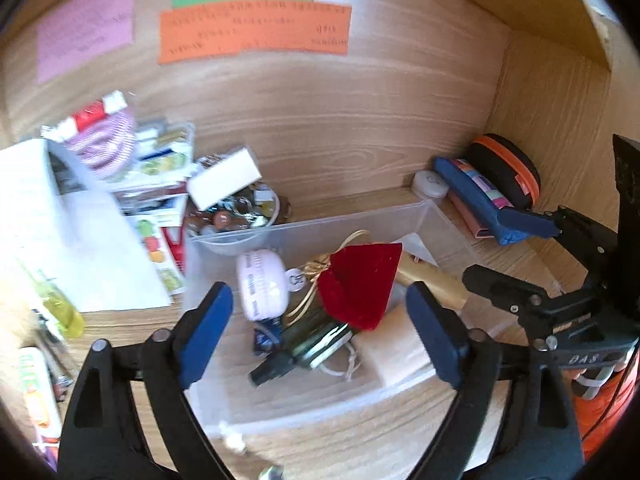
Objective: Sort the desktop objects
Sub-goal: 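Open the left tool to drop the pouch while the right tool releases the sunscreen into the bin, then withdraw both tools from the bin toward the seashell and small charm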
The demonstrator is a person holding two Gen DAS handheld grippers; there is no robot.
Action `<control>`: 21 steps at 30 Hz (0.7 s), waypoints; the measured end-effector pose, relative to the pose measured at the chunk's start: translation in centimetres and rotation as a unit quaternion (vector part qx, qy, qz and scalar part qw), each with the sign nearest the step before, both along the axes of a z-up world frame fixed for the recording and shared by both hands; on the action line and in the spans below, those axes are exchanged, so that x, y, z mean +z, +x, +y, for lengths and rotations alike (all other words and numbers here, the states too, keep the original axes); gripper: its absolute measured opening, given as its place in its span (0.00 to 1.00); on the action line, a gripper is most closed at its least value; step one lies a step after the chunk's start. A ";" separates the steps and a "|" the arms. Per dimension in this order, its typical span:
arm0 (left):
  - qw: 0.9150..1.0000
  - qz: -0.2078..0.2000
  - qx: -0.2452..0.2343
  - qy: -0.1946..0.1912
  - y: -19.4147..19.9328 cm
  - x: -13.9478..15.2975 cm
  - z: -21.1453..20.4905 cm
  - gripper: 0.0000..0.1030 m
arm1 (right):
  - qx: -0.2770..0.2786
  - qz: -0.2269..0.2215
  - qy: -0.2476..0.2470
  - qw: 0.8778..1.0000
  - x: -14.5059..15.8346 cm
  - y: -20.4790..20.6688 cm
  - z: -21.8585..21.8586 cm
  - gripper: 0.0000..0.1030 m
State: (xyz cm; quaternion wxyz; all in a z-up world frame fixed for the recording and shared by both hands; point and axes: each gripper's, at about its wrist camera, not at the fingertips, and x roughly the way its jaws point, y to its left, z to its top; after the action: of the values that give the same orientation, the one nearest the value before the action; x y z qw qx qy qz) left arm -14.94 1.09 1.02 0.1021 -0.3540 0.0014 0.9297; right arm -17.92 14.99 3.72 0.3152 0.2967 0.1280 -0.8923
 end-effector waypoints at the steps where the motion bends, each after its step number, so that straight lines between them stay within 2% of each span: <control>1: 1.000 0.005 0.003 -0.003 0.7 0.3 -0.3 0.89 | 0.001 -0.001 -0.002 1.000 0.2 0.5 0.1 0.80; 8: 0.999 0.017 0.029 -0.021 5.1 0.2 -2.6 0.93 | 0.002 0.006 -0.002 1.000 0.4 4.1 -0.4 0.83; 13: 0.999 0.001 0.047 -0.019 7.3 -1.3 -4.5 0.93 | -0.002 0.011 0.006 1.000 -0.4 6.9 -1.2 0.83; 21: 0.996 -0.026 0.087 -0.010 10.9 -4.1 -8.1 0.93 | 0.029 -0.007 0.010 1.000 -2.5 10.2 -3.6 0.83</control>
State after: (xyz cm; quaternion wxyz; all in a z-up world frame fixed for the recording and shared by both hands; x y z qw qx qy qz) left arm -4.05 -6.97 -3.12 0.0172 -0.3780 -0.0227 0.9254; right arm -7.74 11.35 1.21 0.3383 0.3024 0.1435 -0.8795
